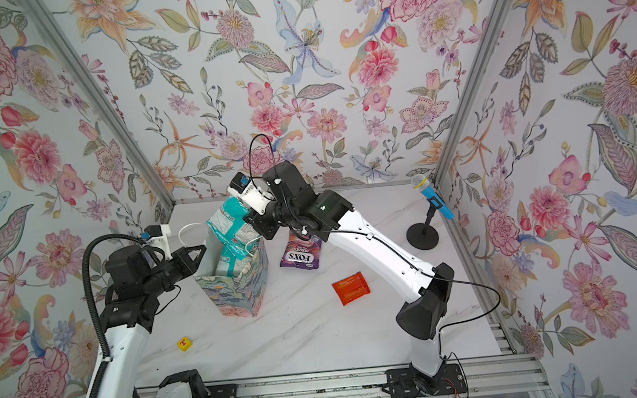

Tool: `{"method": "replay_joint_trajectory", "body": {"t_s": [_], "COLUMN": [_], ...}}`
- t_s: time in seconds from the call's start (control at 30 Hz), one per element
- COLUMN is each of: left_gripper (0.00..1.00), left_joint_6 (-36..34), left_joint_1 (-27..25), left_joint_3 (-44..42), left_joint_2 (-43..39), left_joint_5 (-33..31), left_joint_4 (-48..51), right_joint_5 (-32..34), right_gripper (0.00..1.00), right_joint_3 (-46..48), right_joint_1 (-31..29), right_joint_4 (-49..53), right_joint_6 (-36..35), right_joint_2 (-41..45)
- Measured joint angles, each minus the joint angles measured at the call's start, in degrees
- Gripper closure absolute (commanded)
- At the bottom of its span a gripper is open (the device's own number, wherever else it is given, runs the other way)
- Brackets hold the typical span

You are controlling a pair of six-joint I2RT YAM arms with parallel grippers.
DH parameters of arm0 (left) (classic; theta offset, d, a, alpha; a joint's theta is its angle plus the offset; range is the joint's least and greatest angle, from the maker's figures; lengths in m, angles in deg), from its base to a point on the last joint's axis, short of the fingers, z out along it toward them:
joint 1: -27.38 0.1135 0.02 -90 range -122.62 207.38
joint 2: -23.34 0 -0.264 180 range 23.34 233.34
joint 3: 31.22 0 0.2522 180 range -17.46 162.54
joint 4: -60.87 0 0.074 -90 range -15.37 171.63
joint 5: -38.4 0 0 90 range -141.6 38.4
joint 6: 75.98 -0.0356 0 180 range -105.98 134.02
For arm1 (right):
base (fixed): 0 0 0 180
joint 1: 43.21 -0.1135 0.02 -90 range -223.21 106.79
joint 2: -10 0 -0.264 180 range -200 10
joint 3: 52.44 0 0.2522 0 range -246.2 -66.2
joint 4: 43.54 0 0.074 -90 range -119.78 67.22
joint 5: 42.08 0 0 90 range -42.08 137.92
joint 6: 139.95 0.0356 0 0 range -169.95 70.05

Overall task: Place the snacks into the paper bag
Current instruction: 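Lift the teal packet and carry it above the paper bag with the right gripper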

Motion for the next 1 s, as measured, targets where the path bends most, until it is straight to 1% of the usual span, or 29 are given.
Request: {"method": "replay_joint_trajectory", "body": {"t_s": [0.33, 0.67, 1.0], "left_gripper": [0.95, 0.95, 0.95], "left_joint_6": [0.0, 0.0, 0.0], "left_joint_1": [0.0, 0.0, 0.0], "left_joint_3": [0.0, 0.0, 0.0], "left_joint_2": [0.0, 0.0, 0.0], "left_joint_5": [0.0, 0.0, 0.0], "left_joint_4": [0.0, 0.0, 0.0], "right_joint_5": [-2.0, -4.4, -5.7], "right_gripper": [1.00, 1.00, 1.00], "right_joint_3": [0.0, -0.2, -5.0], "right_joint_1": [-0.2, -1.5, -2.7], "right_joint_4": [2.1, 5.0, 9.7], "right_joint_6": [-2.4, -6.3, -9.7], "right_joint_2": [0.0, -0.7, -4.7]}}
